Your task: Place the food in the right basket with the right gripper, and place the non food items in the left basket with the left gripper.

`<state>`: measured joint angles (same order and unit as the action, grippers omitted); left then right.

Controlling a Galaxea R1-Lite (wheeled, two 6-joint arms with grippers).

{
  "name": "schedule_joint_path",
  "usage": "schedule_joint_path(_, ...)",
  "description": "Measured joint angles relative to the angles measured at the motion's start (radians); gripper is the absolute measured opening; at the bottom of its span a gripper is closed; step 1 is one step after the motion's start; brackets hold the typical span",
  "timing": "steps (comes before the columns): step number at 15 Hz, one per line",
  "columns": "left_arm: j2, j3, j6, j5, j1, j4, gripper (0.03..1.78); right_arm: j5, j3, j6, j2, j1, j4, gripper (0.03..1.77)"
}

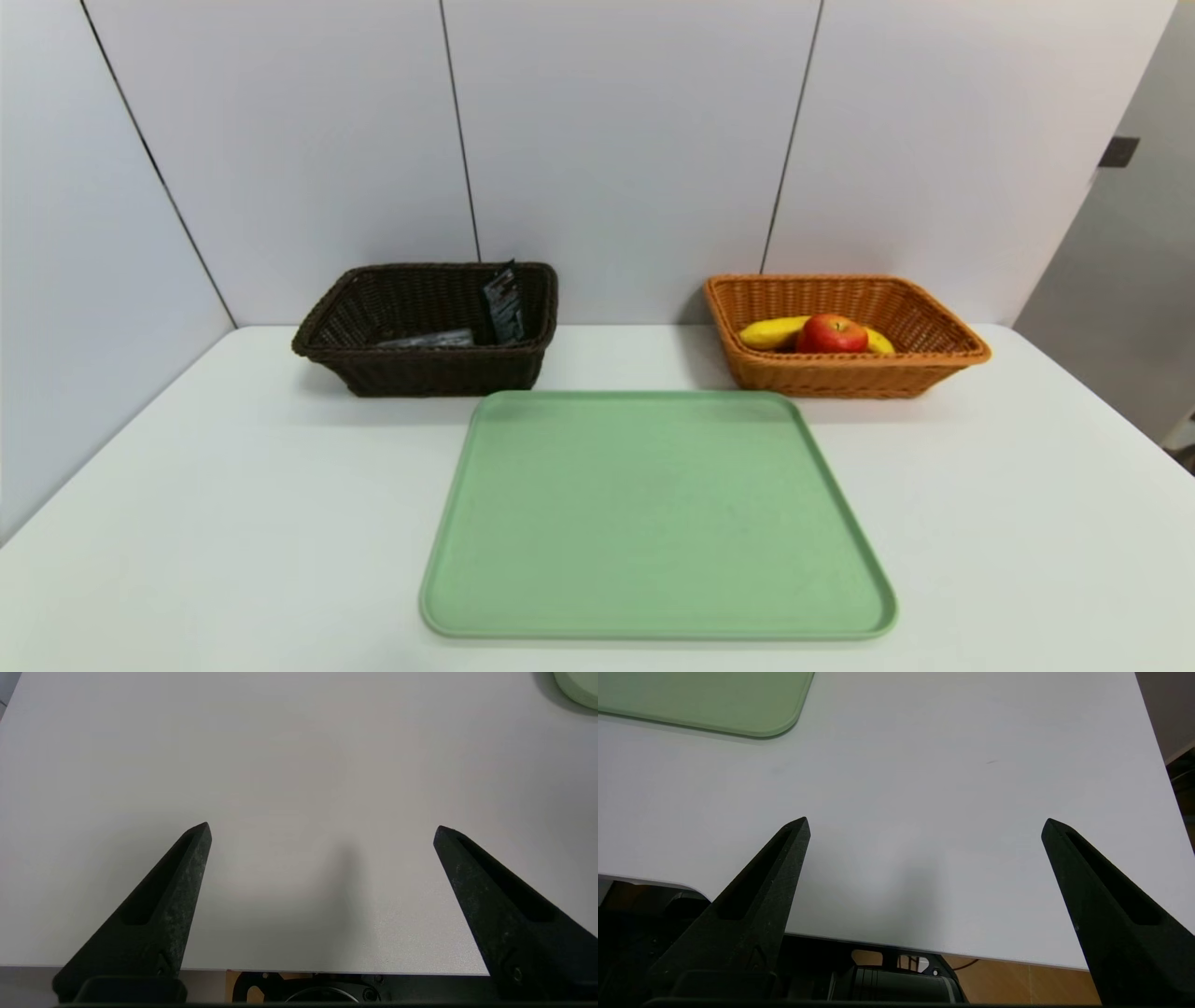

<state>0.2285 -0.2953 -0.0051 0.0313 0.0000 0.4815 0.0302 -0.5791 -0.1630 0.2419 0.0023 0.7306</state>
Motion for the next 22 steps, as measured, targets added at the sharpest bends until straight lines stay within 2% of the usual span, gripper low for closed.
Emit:
schedule_joint_path(6, -0.126, 0.098, 0.004, 0.0, 0.011, -0.087, 1.69, 0.027, 0.087, -0.021, -0.175, 0.001, -0.018, 1.71)
schedule_joint_path(8, -0.159, 0.13, 0.001, 0.004, 0.012, -0.115, 1.69, 0.021, 0.127, -0.015, -0.213, 0.002, -0.073, 1.71)
schedule_joint_path(10, -0.193, 0.157, 0.001, 0.002, 0.012, -0.16, 1.69, 0.018, 0.199, -0.013, -0.231, 0.002, -0.206, 1.71)
schedule_joint_path(14, -0.225, 0.237, -0.004, -0.004, 0.012, -0.36, 1.69, 0.016, 0.426, -0.015, -0.243, 0.002, -0.569, 1.71)
schedule_joint_path(17, -0.229, 0.264, -0.013, 0.002, 0.011, -0.413, 1.69, 0.005, 0.549, -0.007, -0.243, 0.002, -0.761, 1.71)
schedule_joint_path(21, -0.23, 0.292, -0.03, -0.002, 0.012, -0.563, 1.69, 0.009, 0.573, 0.027, -0.243, 0.001, -0.713, 1.71)
schedule_joint_path(22, -0.23, 0.294, -0.029, -0.002, 0.012, -0.569, 1.69, 0.008, 0.573, 0.037, -0.243, 0.001, -0.713, 1.71)
